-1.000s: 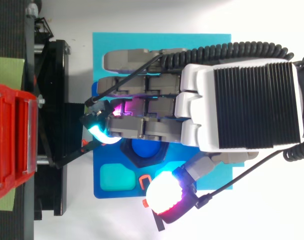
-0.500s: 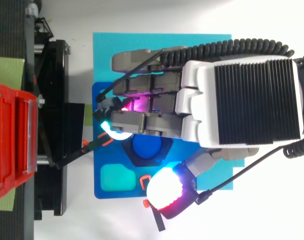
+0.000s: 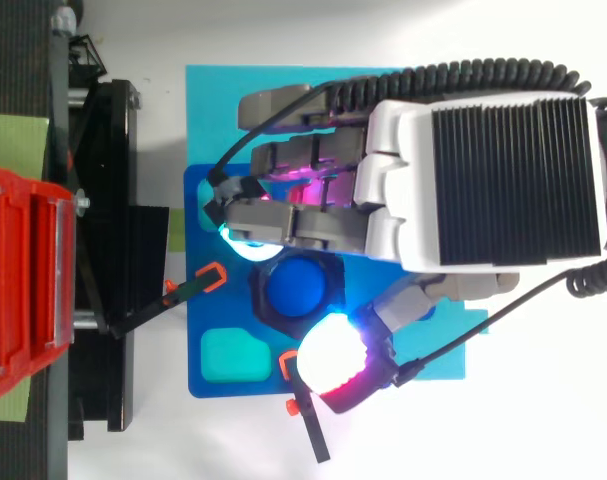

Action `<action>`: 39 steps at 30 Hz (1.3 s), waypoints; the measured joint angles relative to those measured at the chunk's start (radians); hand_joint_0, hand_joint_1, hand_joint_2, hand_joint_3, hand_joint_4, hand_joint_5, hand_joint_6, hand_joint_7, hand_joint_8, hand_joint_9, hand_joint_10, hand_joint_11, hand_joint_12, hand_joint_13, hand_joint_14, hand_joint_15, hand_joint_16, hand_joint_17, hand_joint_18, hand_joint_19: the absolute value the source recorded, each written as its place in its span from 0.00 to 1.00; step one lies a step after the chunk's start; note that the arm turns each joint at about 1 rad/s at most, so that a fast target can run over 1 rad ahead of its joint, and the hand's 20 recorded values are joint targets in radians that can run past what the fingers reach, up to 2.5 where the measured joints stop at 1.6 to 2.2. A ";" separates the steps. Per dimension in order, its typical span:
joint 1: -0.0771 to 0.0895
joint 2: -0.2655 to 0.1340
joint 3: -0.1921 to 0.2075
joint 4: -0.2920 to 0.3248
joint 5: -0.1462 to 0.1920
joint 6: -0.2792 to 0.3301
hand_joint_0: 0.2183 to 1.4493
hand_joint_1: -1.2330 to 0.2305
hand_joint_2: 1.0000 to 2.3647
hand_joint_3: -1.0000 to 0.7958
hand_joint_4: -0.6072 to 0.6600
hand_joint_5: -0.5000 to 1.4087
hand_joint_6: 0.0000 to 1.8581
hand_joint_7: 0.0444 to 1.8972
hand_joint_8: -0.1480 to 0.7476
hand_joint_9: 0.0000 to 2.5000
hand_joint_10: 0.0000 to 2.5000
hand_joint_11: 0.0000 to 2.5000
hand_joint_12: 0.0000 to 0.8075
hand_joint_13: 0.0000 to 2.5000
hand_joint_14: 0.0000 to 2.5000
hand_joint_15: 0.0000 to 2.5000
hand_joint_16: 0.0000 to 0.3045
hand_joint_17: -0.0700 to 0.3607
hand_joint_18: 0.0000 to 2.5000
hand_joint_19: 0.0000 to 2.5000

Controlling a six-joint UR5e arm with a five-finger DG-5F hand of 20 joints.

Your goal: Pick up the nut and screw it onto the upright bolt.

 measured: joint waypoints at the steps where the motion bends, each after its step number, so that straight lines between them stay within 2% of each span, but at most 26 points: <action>1: -0.001 0.000 0.000 0.000 0.000 0.000 0.25 0.62 0.00 0.28 0.53 0.27 0.31 0.77 0.45 0.53 0.00 0.00 0.20 0.37 0.00 0.00 0.05 0.24 0.22 0.00; 13: -0.034 0.000 0.000 0.000 -0.026 -0.001 0.26 0.62 0.00 0.28 0.48 0.29 0.34 0.73 0.43 0.68 0.00 0.00 0.14 0.47 0.00 0.00 0.03 0.21 0.29 0.00; 18: -0.048 0.000 0.000 0.001 -0.042 -0.002 0.26 0.62 0.00 0.28 0.49 0.30 0.34 0.71 0.42 0.71 0.00 0.01 0.14 0.49 0.00 0.00 0.03 0.20 0.31 0.01; 22: -0.057 0.001 0.000 0.004 -0.056 -0.002 0.26 0.62 0.00 0.28 0.54 0.29 0.27 0.83 0.45 0.68 0.00 0.03 0.16 0.47 0.00 0.00 0.03 0.22 0.30 0.01; 25: -0.061 0.000 0.003 0.006 -0.065 -0.001 0.25 0.62 0.00 0.28 0.56 0.28 0.27 0.77 0.45 0.65 0.00 0.03 0.16 0.46 0.00 0.00 0.04 0.23 0.29 0.01; 28: -0.062 0.000 0.013 0.008 -0.069 -0.001 0.26 0.62 0.00 0.28 0.58 0.27 0.27 0.72 0.41 0.60 0.00 0.01 0.16 0.45 0.00 0.00 0.04 0.23 0.29 0.01; 33: -0.059 0.000 0.025 0.009 -0.070 -0.002 0.25 0.61 0.00 0.28 0.63 0.24 0.27 0.52 0.41 0.56 0.00 0.00 0.16 0.44 0.00 0.00 0.05 0.24 0.30 0.02; 36: -0.055 0.000 0.027 0.013 -0.069 -0.002 0.25 0.61 0.00 0.28 0.61 0.23 0.27 0.38 0.40 0.55 0.00 0.00 0.15 0.44 0.00 0.00 0.05 0.25 0.31 0.03; 39: -0.049 0.000 0.027 0.023 -0.066 -0.002 0.25 0.61 0.00 0.28 0.61 0.22 0.27 0.33 0.39 0.51 0.00 0.00 0.15 0.42 0.00 0.00 0.06 0.25 0.30 0.03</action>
